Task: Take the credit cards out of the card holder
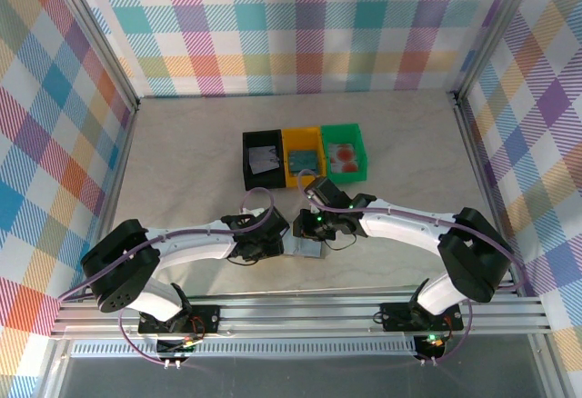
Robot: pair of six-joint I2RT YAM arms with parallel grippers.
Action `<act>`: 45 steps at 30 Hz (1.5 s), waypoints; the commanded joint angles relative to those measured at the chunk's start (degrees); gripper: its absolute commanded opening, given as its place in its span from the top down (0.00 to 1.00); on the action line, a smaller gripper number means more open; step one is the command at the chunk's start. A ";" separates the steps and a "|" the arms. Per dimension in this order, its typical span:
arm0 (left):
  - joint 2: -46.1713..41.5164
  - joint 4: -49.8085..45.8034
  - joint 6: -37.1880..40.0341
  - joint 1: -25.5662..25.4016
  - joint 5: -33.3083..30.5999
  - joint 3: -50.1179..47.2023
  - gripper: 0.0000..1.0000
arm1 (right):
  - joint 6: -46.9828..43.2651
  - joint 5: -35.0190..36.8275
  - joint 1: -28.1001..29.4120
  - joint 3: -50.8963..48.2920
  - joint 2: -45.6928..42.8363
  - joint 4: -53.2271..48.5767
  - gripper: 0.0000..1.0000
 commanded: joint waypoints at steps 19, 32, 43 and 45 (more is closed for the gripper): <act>-1.22 -1.52 -0.86 -0.60 2.72 -1.33 0.43 | 0.91 0.18 0.45 -0.24 -1.43 1.70 0.97; -2.07 -2.35 -0.86 -0.60 2.22 -1.38 0.43 | 0.94 0.61 0.62 -0.20 0.20 0.49 1.00; -1.20 -1.62 -0.77 -0.61 2.39 -1.67 0.43 | -1.74 3.42 -2.35 -2.59 -0.95 -7.94 0.63; -1.10 -1.35 -0.81 -0.52 2.42 -1.96 0.43 | -1.30 3.13 -2.35 -3.25 -0.86 -7.31 0.58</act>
